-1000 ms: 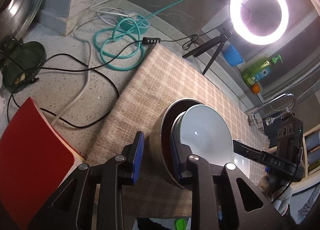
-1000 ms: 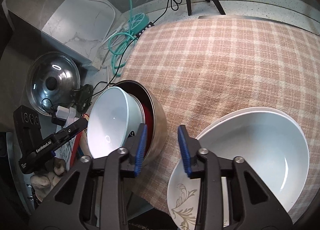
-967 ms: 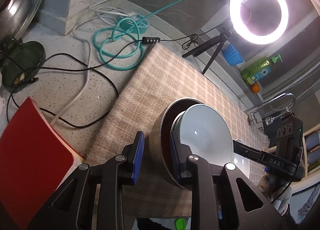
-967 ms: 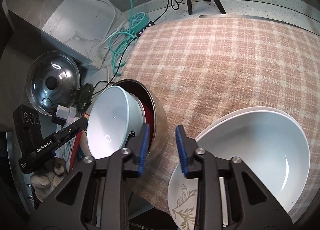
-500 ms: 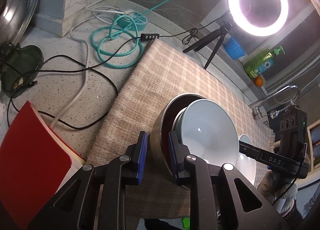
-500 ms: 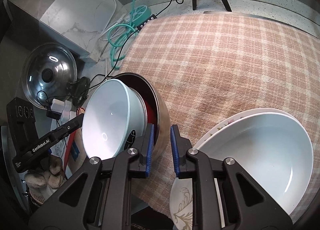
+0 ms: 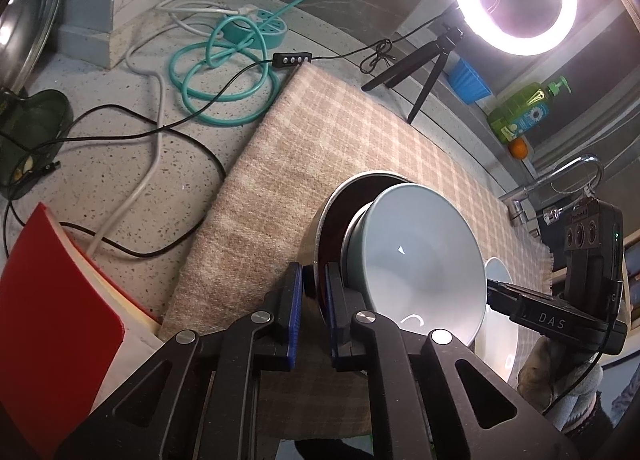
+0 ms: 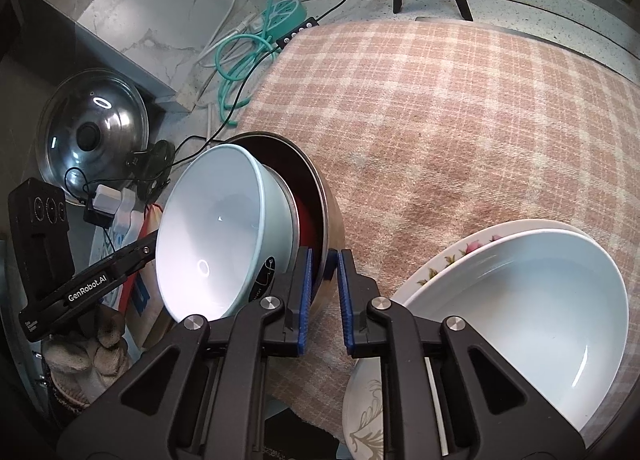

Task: Organize plates and bowls
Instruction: 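Grasp the rim of the nested bowl stack with the right gripper, then carry the nested bowl stack onto the white plate stack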

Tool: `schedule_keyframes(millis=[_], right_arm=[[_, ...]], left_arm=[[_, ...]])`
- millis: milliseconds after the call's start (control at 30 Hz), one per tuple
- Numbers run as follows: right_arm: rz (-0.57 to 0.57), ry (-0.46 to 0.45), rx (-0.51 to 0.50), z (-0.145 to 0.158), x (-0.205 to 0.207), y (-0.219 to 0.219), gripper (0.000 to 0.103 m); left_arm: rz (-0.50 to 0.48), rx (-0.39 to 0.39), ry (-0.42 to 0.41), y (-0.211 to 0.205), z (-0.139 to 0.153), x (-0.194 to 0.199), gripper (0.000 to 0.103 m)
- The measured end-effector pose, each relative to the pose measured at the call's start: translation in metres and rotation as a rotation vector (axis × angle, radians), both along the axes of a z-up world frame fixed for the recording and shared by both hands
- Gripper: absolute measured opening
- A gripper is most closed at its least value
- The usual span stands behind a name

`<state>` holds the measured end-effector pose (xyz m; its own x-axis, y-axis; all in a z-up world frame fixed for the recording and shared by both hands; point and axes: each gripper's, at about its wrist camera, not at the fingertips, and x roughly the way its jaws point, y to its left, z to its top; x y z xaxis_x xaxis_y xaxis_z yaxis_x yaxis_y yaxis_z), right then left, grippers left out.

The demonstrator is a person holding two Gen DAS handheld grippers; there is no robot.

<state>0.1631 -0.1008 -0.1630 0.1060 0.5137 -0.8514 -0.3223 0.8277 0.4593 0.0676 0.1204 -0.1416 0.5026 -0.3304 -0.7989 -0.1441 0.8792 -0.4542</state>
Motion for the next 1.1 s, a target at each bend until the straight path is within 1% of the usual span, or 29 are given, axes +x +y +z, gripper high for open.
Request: schedule_keyframes(millis=[333,633,833,1100], right_arm=[[-0.008,-0.004,0.001,0.003,-0.001,-0.005,0.013],[-0.037,-0.028,0.020,0.023,-0.007,-0.019,0.013],[-0.078,-0.052,0.034,0.044,-0.013,-0.041,0.013],[-0.153,-0.074,0.038,0.069,-0.026,-0.086,0.013]], left_arm=[[-0.006,0.011,-0.005,-0.005,0.005,0.000,0.007],[-0.020,0.022,-0.042,-0.014,0.025,0.000,0.007],[-0.054,0.011,-0.082,-0.029,0.043,-0.001,0.007],[-0.139,-0.007,-0.128,-0.064,0.063,-0.002,0.007]])
